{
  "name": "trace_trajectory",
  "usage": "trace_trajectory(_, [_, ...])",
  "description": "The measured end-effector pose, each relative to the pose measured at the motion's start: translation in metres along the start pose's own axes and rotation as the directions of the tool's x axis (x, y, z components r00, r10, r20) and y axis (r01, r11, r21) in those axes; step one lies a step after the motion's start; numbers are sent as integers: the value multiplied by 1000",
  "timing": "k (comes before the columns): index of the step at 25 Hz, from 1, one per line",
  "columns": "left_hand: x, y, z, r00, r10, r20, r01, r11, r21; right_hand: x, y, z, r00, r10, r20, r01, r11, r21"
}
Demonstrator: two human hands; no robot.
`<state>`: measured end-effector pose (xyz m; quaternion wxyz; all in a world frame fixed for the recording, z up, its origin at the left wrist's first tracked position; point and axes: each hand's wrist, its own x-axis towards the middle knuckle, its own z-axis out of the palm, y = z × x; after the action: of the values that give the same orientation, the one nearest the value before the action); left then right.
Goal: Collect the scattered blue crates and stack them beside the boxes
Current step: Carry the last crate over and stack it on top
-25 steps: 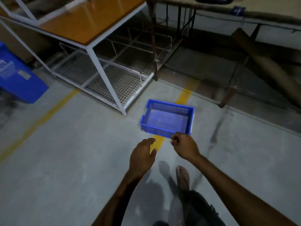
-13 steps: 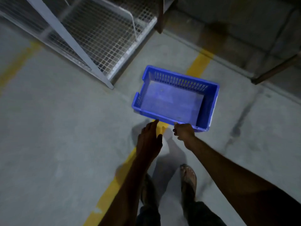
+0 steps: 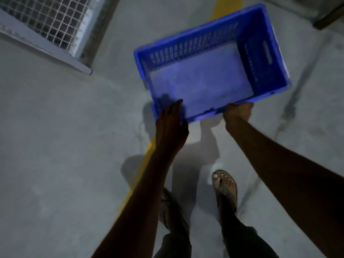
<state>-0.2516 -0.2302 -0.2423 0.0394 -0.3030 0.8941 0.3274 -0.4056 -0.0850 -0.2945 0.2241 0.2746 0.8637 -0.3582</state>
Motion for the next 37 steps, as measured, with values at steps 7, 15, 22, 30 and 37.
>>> trace_trajectory(7, [94, 11, 9, 995, -70, -72, 76, 992, 98, 33, 27, -51, 980, 1, 197, 28, 989, -146])
trace_trajectory(15, [115, 26, -29, 895, -353, 272, 402, 903, -153, 8, 14, -105, 981, -164, 105, 187, 946, -265])
trace_trajectory(22, [104, 127, -204, 915, -315, 251, 394, 828, -398, -89, -150, -255, 955, -105, 278, 128, 990, -66])
trace_trajectory(30, [-142, 141, -410, 923, -298, 243, 380, 803, -458, -321, -192, -348, 859, -284, 426, 375, 916, -145])
trace_trajectory(37, [-402, 126, -444, 752, -658, -37, 604, 711, -361, -459, -116, -380, 602, -393, 695, 754, 564, -335])
